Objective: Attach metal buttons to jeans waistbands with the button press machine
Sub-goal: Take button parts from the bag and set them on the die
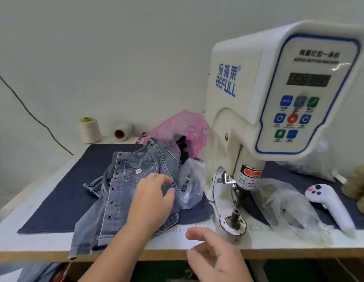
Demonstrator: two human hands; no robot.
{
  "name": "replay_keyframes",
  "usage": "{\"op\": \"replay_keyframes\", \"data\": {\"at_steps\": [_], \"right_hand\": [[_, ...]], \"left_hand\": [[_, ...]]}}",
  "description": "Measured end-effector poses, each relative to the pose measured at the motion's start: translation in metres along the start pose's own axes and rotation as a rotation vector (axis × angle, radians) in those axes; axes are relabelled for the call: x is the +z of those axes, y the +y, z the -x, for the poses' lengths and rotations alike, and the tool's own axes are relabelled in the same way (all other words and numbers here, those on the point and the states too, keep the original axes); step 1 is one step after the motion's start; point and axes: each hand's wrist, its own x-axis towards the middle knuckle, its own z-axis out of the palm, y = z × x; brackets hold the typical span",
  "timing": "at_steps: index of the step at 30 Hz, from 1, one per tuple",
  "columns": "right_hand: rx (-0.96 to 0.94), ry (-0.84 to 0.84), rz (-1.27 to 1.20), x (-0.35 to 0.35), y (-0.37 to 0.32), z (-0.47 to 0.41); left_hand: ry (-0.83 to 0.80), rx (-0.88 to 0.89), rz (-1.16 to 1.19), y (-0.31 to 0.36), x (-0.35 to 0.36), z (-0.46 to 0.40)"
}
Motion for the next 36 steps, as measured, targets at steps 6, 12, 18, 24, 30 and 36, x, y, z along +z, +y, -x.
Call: {"op": "replay_keyframes", "data": {"at_steps": [6,12,18,24,30,36], "right_hand": [[0.006,-0.021,0.013,-0.009,0.009,-0.005],[-0.011,0.016,-0.077,-0.057,0.029,0.005],[-0.180,0.430,-0.088,-0.109,0.054,-0.013],[-0.258,0.601,0.215,-0.135,0.070,-0.051],[-0.148,0.552,0.493,-0.149,0.084,-0.077],[-0.062,0.484,0.654,-0.153,0.100,-0.090]], "left_hand": [[-0.209,0.189,-0.558,0.004,0.026,-0.026],[-0.221,0.193,-0.719,-0.001,0.037,-0.036],[-0.242,0.199,-0.839,-0.001,0.054,-0.046],[-0.270,0.185,-0.872,-0.004,0.060,-0.048],[-0.248,0.143,-0.873,0.000,0.065,-0.049],[-0.231,0.186,-0.904,-0.001,0.069,-0.050]]}}
